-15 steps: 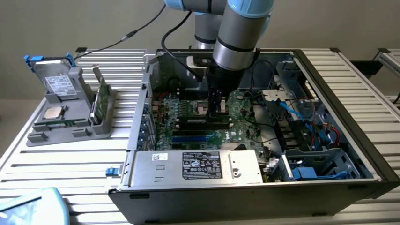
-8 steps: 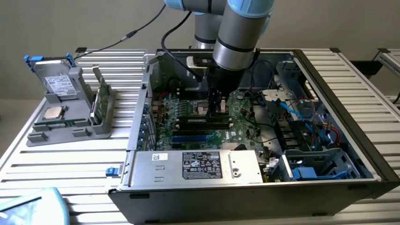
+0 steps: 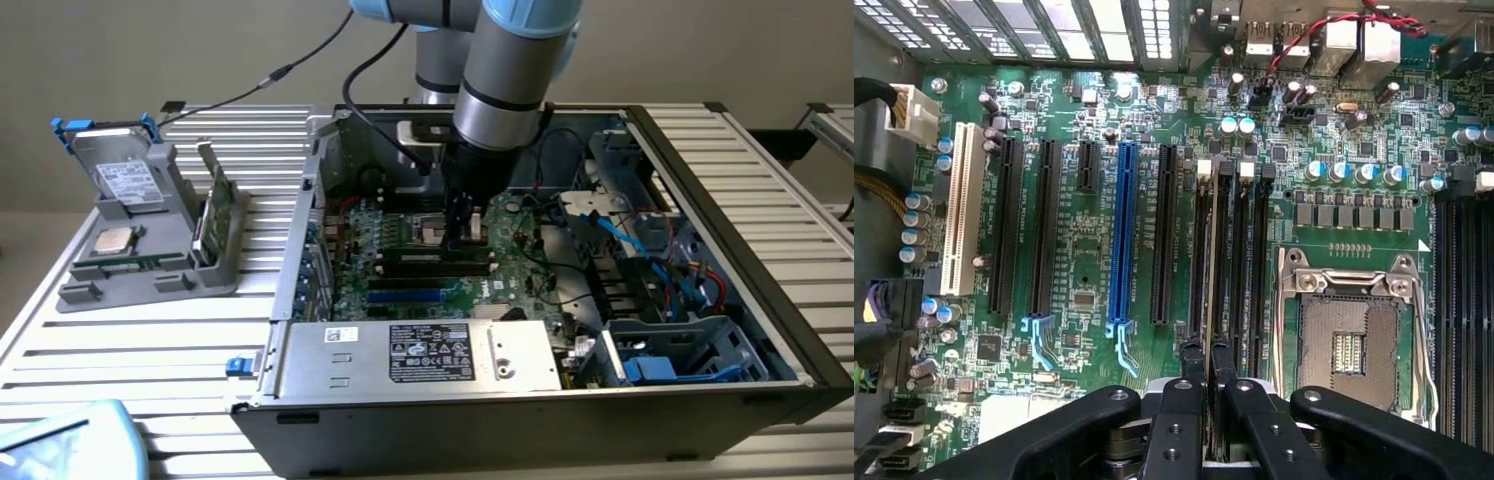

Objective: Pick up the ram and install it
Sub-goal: 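Insert the ram into the slot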

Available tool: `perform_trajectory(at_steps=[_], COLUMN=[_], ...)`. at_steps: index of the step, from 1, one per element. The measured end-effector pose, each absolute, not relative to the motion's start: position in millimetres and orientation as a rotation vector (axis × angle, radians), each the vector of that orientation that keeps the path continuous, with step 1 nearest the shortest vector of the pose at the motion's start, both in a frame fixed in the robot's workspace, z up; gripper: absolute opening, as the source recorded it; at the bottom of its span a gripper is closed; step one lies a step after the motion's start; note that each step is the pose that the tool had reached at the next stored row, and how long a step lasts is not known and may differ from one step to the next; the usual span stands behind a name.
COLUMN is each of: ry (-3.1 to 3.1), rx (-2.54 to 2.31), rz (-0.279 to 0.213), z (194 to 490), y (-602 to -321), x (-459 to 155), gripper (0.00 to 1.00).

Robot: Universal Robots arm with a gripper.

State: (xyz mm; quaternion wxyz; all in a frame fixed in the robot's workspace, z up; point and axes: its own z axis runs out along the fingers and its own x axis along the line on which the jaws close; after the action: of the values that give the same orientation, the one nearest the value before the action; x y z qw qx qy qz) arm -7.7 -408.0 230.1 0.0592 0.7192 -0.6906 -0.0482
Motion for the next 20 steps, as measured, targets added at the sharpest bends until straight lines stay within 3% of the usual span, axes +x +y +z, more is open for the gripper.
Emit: perform_trajectory(at_steps=[20], ry=[-2.095], rx=[2.180], rz=[-0.123], z=[226.2], y=[-408.1], x=[-10.4], gripper=[0.14])
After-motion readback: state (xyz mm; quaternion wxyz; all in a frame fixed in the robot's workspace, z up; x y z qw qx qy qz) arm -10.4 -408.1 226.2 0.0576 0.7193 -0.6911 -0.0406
